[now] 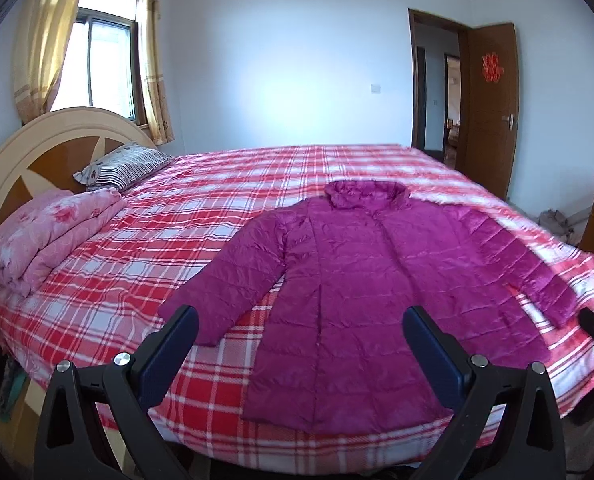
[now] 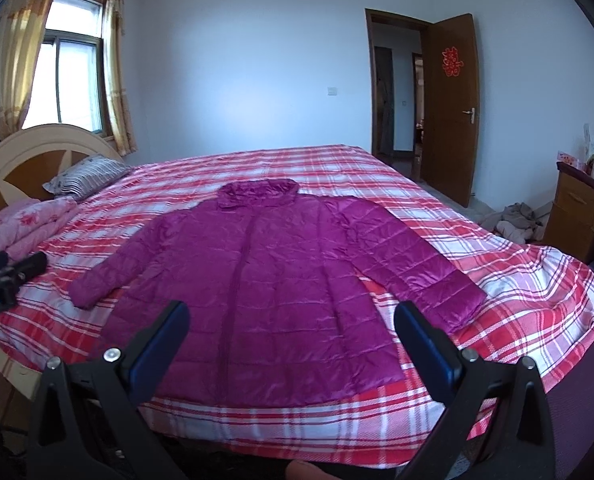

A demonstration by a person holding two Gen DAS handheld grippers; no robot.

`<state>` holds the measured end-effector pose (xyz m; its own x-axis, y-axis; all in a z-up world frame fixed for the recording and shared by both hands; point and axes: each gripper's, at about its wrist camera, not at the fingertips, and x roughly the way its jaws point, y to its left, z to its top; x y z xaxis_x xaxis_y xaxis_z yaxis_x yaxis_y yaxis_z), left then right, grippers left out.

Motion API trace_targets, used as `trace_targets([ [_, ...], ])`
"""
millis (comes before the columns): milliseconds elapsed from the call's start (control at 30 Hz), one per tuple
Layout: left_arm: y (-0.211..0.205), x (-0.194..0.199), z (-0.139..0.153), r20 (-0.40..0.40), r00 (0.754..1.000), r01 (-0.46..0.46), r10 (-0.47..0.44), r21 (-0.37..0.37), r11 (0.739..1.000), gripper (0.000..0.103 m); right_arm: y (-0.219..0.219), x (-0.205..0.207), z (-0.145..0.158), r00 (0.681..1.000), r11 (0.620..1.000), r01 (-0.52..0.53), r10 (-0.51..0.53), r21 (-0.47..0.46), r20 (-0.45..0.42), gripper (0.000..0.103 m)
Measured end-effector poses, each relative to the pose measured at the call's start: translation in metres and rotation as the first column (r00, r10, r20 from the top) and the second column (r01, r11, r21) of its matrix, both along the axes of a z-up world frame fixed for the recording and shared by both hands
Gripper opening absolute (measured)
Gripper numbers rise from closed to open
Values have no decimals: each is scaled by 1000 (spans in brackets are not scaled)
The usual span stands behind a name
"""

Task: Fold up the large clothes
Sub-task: 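Grasp the jacket sleeve nearest the right gripper with the right gripper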

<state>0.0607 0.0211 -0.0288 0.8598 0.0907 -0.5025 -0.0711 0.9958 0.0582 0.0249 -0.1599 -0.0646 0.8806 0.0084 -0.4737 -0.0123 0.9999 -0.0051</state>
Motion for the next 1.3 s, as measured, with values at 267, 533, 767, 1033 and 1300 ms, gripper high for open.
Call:
trace_targets([
  [267,7,73,-44,-43,999,-29,32,82,996,102,-99,54,-50,967,974,219,-208,60,-146,93],
  [533,11,138,-89,-65,994,-77,85,115,990,102,-180,110,-75,901,924,383,-371,10,-227,84],
  [767,22,181,-123,-147,978,-136,148,92,987,102,-205,169,-109,836,905,410,-424,-115,-348,74],
  [1033,26,186,-148,-205,966,-149,155,47,988,102,-202,171,-111,857,928,349,-373,-130,-357,14],
  [1300,32,184,-145,-208,966,-158,155,2,987,102,-235,197,-38,855,874,432,-476,-223,-206,10],
])
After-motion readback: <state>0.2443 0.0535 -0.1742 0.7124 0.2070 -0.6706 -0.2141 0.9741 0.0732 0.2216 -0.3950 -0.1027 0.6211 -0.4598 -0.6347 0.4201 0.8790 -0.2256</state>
